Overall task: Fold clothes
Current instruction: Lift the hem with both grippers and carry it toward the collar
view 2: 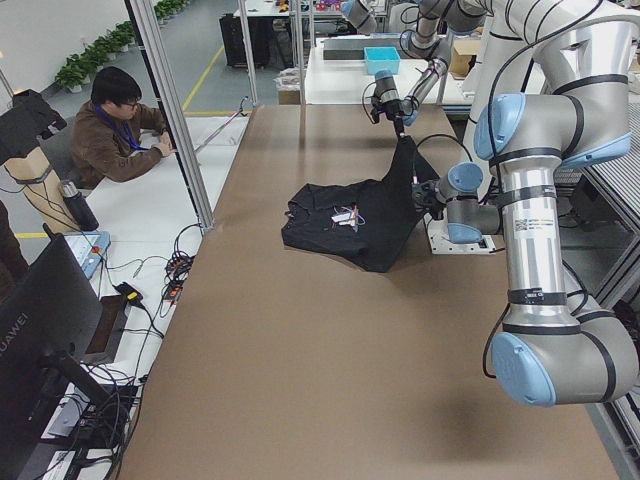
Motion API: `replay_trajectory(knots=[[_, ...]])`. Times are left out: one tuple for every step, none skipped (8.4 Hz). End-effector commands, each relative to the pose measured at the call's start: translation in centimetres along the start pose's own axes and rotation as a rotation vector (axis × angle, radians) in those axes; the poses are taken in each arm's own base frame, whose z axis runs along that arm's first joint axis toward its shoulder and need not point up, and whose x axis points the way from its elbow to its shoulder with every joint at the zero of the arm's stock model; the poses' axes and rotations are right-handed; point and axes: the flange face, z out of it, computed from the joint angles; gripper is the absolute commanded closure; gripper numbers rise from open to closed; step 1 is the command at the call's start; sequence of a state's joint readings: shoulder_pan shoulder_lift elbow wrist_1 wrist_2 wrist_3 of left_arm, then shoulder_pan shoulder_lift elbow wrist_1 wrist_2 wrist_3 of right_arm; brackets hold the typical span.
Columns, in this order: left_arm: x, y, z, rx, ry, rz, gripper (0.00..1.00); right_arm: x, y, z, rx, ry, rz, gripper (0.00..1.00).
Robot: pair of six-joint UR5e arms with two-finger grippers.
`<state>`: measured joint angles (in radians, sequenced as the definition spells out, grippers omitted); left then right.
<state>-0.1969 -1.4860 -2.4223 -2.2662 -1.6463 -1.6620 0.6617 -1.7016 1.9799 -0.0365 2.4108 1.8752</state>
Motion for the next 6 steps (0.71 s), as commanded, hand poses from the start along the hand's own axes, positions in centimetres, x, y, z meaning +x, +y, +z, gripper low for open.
replay_trajectory(knots=[[0.5, -5.5, 1.1, 0.087, 0.005, -0.008, 1.0, 0.9, -6.0, -1.7, 0.151, 0.053, -0.032, 1.0], [0.8, -7.7, 0.8, 0.099, 0.007, -0.016, 1.0, 1.1, -7.1, -2.1, 0.201, 0.066, -0.03, 1.0], [1.4, -10.4, 0.9, 0.111, 0.009, -0.025, 1.0, 1.1, -7.7, -3.0, 0.243, 0.065, -0.031, 1.0], [1.3, -12.6, 1.0, 0.136, -0.003, -0.036, 1.0, 1.1, -8.3, -3.5, 0.275, 0.064, -0.036, 1.0], [1.2, -14.4, 1.7, 0.165, -0.011, -0.04, 1.0, 1.1, -9.2, -3.6, 0.323, 0.066, -0.055, 1.0], [1.0, -16.2, 2.4, 0.195, -0.026, -0.027, 1.0, 0.6, -10.8, -2.9, 0.372, 0.084, -0.067, 1.0]])
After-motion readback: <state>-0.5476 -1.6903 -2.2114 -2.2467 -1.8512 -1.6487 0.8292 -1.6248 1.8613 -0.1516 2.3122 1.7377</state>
